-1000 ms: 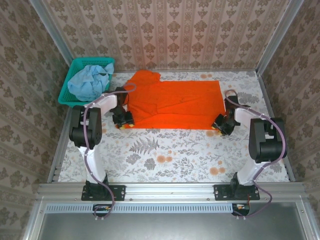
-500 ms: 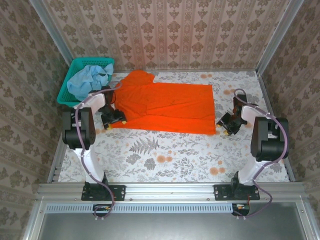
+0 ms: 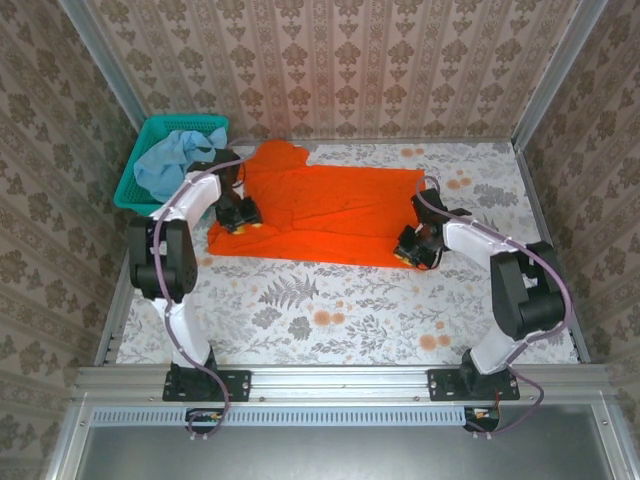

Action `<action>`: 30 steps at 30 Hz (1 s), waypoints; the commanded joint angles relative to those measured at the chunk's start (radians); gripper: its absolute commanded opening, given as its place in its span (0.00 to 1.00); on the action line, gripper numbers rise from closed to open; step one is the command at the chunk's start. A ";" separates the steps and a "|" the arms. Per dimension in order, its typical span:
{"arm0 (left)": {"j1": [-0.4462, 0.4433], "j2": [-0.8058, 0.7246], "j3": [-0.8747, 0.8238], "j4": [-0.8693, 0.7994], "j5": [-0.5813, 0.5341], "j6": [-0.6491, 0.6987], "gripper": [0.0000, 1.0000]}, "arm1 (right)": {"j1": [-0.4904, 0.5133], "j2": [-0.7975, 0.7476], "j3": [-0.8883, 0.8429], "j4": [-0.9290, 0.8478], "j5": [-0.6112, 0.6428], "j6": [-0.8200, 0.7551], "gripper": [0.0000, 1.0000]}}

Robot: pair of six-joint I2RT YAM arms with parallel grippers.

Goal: Fold and stack the t-shirts

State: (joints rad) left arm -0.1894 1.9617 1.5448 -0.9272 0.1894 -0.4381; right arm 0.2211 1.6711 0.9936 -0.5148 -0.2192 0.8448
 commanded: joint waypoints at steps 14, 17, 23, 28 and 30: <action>-0.069 -0.023 -0.304 0.099 0.002 -0.006 0.40 | -0.142 -0.007 -0.083 -0.119 0.048 0.025 0.23; -0.106 -0.091 -0.396 0.116 0.005 -0.046 0.41 | -0.183 -0.039 -0.127 -0.128 0.016 0.006 0.23; -0.182 -0.224 -0.583 0.150 -0.004 -0.161 0.44 | -0.237 -0.160 -0.238 -0.147 0.002 -0.006 0.24; -0.185 -0.353 -0.692 0.161 -0.060 -0.214 0.49 | -0.275 -0.242 -0.314 -0.155 0.000 -0.021 0.25; -0.181 -0.374 -0.695 0.138 -0.103 -0.198 0.50 | -0.286 -0.248 -0.331 -0.151 -0.001 -0.029 0.25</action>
State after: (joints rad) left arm -0.3798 1.6016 0.8841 -0.7319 0.1864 -0.6029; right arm -0.0486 1.4414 0.6945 -0.6155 -0.2363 0.8371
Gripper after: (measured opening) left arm 0.500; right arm 0.250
